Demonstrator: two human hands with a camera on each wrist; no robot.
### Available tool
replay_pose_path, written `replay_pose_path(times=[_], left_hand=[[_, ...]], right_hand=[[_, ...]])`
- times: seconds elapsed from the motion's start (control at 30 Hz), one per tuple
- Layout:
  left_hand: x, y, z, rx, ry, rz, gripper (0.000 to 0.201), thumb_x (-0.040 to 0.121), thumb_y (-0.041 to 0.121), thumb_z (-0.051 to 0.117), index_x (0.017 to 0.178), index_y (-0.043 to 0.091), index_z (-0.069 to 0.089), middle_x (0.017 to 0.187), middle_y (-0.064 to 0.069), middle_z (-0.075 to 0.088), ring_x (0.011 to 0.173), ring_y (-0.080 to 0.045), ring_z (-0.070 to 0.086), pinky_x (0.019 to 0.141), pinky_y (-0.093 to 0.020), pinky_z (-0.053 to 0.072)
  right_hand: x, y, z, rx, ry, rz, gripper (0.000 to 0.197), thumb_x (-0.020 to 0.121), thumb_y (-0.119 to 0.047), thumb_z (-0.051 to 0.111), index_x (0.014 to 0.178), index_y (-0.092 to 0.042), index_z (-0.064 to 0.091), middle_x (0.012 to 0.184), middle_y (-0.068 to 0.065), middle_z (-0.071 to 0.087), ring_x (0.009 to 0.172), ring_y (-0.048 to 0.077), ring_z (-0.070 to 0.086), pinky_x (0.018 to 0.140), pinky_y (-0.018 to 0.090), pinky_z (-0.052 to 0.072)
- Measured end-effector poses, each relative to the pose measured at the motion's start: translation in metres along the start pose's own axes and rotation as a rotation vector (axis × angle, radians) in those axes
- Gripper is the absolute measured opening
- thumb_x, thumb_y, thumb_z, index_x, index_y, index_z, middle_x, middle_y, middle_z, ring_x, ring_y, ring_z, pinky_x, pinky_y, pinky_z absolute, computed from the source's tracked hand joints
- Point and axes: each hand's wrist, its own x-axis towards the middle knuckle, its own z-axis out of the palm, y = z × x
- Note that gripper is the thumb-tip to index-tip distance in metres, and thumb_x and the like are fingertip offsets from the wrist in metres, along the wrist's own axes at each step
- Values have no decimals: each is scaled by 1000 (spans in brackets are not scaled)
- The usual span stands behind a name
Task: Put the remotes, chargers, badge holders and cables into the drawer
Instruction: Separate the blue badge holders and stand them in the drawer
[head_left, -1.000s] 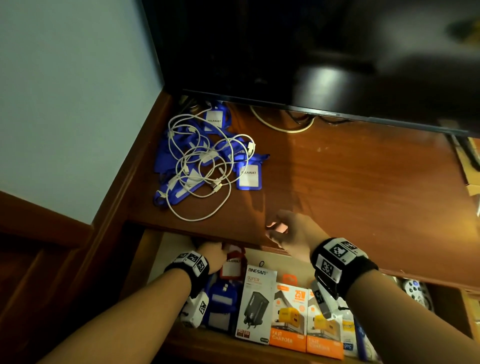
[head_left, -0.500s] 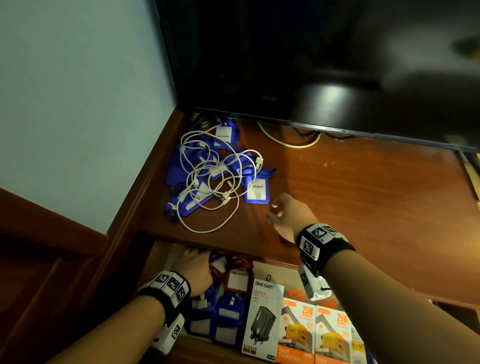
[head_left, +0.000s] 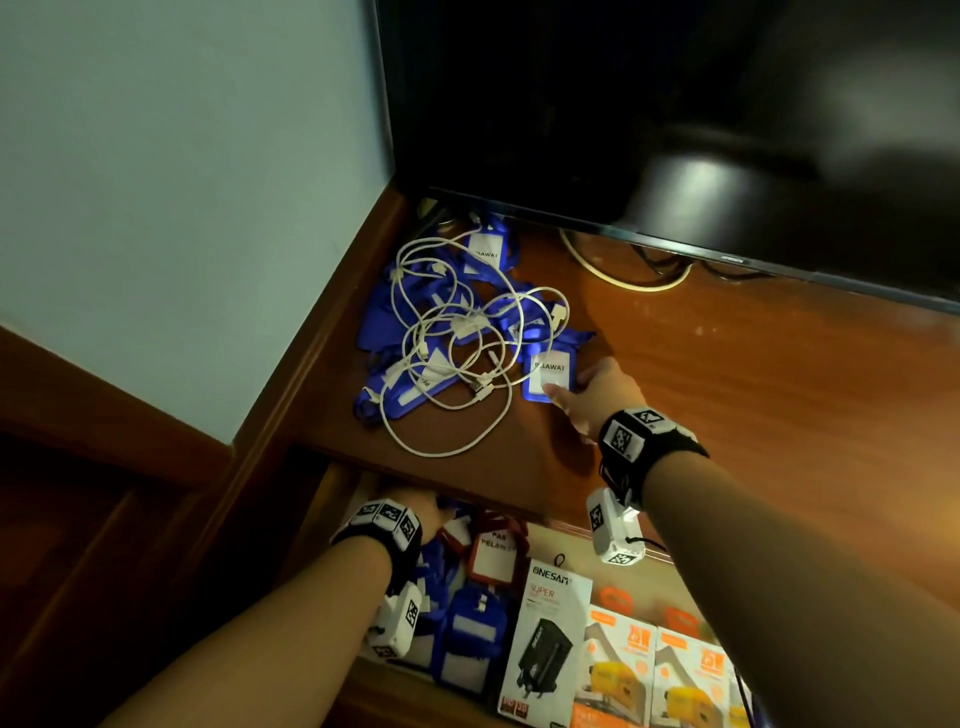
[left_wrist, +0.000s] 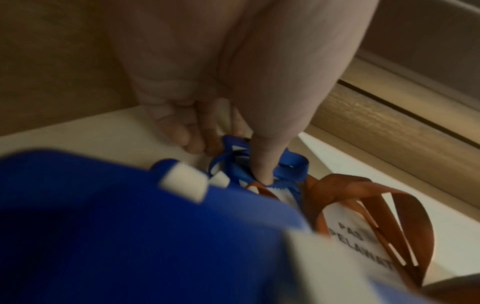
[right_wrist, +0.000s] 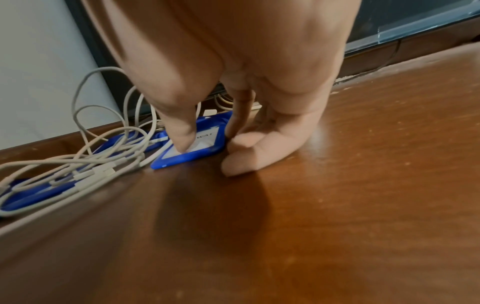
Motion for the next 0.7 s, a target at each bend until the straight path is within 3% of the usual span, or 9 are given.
replay_pose_path(times=[0.13, 0.2, 0.27, 0.43, 0.5, 0.6, 0.7], left_hand=[[0, -4, -2, -62, 1, -32, 39, 98, 47, 61, 130, 24, 66, 133, -5, 67, 119, -27, 63, 102, -35, 49], [-1, -6, -2, -60, -17, -46, 41, 95, 46, 65, 129, 23, 66, 130, -5, 67, 116, -27, 64, 99, -36, 51], [-3, -6, -3, -61, -17, -50, 45, 91, 46, 70, 130, 25, 63, 132, -4, 66, 118, -28, 63, 100, -37, 51], [-6, -8, 2, -68, -7, -11, 51, 87, 40, 73, 134, 26, 59, 137, -3, 63, 120, -27, 63, 102, -38, 52], [-10, -8, 1, -80, 2, 2, 46, 92, 38, 69, 134, 23, 59, 135, -5, 63, 121, -28, 62, 99, -35, 51], [-17, -13, -1, -63, -3, 0, 34, 98, 37, 60, 127, 19, 63, 129, -9, 67, 115, -29, 64, 94, -36, 52], [-28, -25, -3, -105, -37, -44, 35, 99, 33, 52, 133, 23, 55, 133, -11, 61, 118, -32, 61, 96, -38, 51]], right_hand=[[-2, -2, -6, 69, -36, 26, 44, 83, -48, 80, 105, -20, 54, 94, 7, 68, 69, 26, 74, 69, 44, 65], [-3, 0, -9, 86, -66, 23, 34, 89, -42, 77, 97, -14, 60, 78, 8, 70, 64, 26, 75, 70, 44, 66], [-4, 1, -11, 93, -88, 13, 32, 93, -40, 73, 92, -10, 65, 74, 9, 71, 65, 28, 76, 72, 45, 65], [-8, 11, -9, 121, -115, 81, 36, 95, -38, 70, 108, -5, 65, 87, 13, 71, 61, 33, 74, 60, 45, 65], [-8, 13, -9, 152, -88, 102, 39, 91, -30, 74, 119, -8, 59, 101, 14, 67, 69, 35, 73, 55, 46, 64], [-10, 11, -9, 136, 8, 126, 66, 81, -25, 80, 135, -15, 43, 130, 13, 47, 91, 36, 64, 69, 48, 65], [-12, 7, -6, 50, 82, 50, 81, 81, -45, 81, 142, -13, 37, 142, 14, 41, 109, 38, 62, 88, 51, 60]])
